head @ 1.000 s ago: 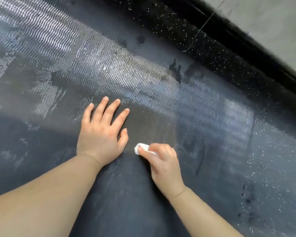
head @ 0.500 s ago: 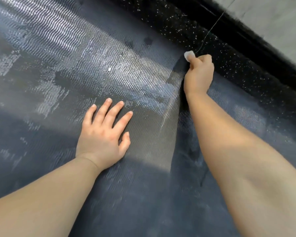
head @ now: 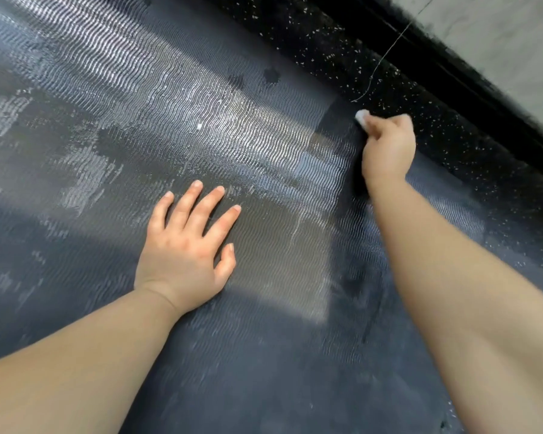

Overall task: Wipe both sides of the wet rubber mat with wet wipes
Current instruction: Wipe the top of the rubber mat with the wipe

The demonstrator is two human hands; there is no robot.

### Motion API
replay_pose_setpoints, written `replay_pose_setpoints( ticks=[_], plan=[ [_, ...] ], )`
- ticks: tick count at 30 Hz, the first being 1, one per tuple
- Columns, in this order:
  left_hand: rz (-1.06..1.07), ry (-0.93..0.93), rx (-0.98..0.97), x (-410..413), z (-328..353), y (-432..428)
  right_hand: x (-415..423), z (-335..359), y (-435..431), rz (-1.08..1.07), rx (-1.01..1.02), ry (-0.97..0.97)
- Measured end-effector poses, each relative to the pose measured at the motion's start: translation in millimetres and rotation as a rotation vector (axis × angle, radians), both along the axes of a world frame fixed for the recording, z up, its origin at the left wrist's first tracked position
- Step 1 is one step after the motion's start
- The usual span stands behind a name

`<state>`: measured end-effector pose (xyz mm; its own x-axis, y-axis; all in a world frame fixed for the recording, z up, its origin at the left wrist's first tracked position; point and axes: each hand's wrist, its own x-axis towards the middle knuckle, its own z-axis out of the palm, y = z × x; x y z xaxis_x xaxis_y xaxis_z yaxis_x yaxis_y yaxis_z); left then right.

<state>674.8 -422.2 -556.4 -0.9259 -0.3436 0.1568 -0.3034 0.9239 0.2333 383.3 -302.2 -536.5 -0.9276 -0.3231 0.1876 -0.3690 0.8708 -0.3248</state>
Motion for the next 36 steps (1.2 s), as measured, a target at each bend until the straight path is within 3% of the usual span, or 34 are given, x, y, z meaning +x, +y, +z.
replay_pose_setpoints(
  ticks=[2,4,11,15,21,25,29,32,36],
  plan=[
    [0.001,0.004,0.005,0,0,0,-9,-6,-10,-0.174,-0.101,-0.009],
    [0.001,0.000,0.008,0,1,0,14,-4,-11,-0.156,-0.032,0.006],
    [0.000,-0.030,0.027,0,1,-1,176,1,66,0.424,-0.028,-0.065],
    [0.000,-0.036,0.027,0,1,0,137,8,56,0.643,0.017,-0.045],
    [-0.001,-0.039,0.010,0,1,0,9,-4,-33,0.025,-0.056,0.007],
    [-0.003,-0.037,0.011,-1,3,0,27,-4,-52,-0.152,-0.122,-0.001],
    [0.001,-0.047,0.025,-2,4,-1,122,-2,-16,0.360,-0.087,0.045],
    [0.004,-0.050,0.036,-1,4,-1,181,2,25,0.582,-0.021,-0.054],
    [-0.001,-0.049,0.033,-1,3,-1,138,8,19,0.792,0.014,0.025]
  ],
)
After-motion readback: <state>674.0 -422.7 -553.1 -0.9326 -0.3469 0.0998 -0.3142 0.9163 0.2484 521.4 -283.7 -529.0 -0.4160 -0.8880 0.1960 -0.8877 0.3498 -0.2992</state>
